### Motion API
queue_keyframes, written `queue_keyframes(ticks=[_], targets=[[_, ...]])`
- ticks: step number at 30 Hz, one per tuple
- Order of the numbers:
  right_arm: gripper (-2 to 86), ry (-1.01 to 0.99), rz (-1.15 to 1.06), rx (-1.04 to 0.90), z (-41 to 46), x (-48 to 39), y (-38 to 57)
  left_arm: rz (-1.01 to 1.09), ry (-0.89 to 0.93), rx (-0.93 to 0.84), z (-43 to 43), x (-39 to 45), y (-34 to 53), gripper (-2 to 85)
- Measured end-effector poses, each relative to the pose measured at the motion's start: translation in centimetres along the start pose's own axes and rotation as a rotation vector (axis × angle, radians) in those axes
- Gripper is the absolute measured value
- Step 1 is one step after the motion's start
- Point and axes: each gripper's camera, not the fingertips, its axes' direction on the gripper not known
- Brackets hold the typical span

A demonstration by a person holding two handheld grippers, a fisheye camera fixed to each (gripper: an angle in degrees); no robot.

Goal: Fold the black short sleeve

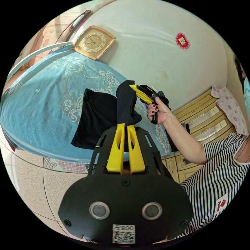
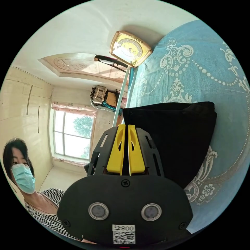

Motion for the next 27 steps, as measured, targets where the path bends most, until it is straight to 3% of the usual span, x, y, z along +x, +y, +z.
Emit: queue_keyframes(ticks=[12,27], targets=[[1.3,0.157,0.021,-0.134,10.8,-4.0,-6.4,-0.256,0.082,-0.004,-1.1,-14.3,2.6,1.0],[1.7,0.247,0.083,-0.171,16.7,-8.0,-9.1,-0.389,0.160,0.008,-2.4,-22.2,5.5,1.1]])
